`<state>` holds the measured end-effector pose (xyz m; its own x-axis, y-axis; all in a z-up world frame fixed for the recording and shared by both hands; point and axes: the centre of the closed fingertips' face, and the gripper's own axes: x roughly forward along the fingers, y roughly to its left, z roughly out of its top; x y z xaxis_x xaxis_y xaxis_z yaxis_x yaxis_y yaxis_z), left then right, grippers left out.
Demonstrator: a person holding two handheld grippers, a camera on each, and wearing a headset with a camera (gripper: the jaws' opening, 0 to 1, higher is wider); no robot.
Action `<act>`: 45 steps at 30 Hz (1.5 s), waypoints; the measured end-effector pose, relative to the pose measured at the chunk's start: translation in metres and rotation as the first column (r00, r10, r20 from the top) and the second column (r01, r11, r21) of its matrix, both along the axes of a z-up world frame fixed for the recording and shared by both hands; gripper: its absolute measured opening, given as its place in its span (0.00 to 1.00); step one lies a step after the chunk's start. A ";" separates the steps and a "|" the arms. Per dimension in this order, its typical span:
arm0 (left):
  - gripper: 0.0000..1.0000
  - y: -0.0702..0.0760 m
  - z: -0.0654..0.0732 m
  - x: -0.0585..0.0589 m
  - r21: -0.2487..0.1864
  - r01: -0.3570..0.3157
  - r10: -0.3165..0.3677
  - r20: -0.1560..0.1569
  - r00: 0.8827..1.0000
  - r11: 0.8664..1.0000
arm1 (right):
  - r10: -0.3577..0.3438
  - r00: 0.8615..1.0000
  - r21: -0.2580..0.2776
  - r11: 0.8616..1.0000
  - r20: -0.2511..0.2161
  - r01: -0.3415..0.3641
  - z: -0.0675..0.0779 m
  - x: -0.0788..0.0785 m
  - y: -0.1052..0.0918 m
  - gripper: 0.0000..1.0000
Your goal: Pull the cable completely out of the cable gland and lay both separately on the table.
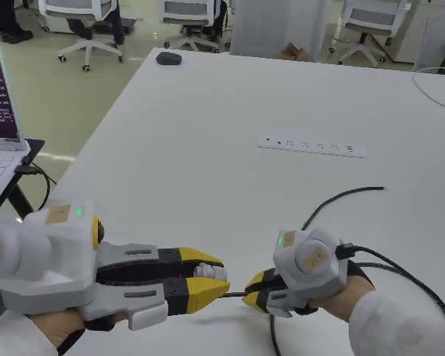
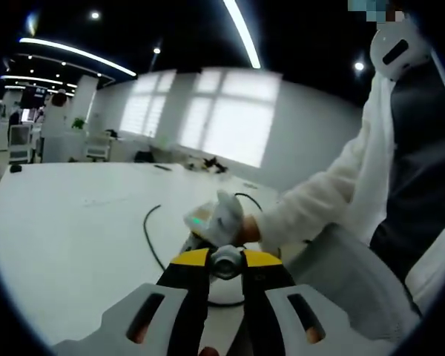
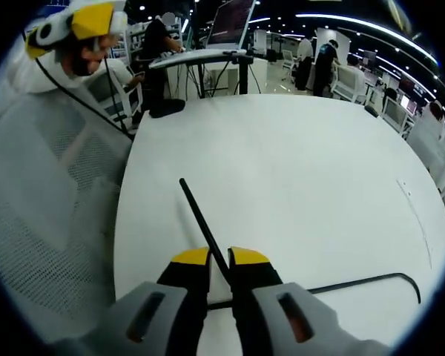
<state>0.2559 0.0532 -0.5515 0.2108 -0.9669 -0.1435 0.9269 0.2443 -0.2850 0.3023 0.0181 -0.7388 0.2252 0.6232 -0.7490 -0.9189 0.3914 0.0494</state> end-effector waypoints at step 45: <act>0.17 -0.063 -0.144 0.086 0.221 -0.002 0.019 -0.075 0.997 0.975 | -0.279 0.960 0.178 0.945 0.002 0.274 0.034 -0.012 -0.085 0.26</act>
<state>0.3422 -0.0101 -0.6956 0.2009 -0.9074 -0.3691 0.9016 0.3186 -0.2925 0.2906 -0.0669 -0.7052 0.4260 0.6539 -0.6253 -0.7776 0.6179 0.1163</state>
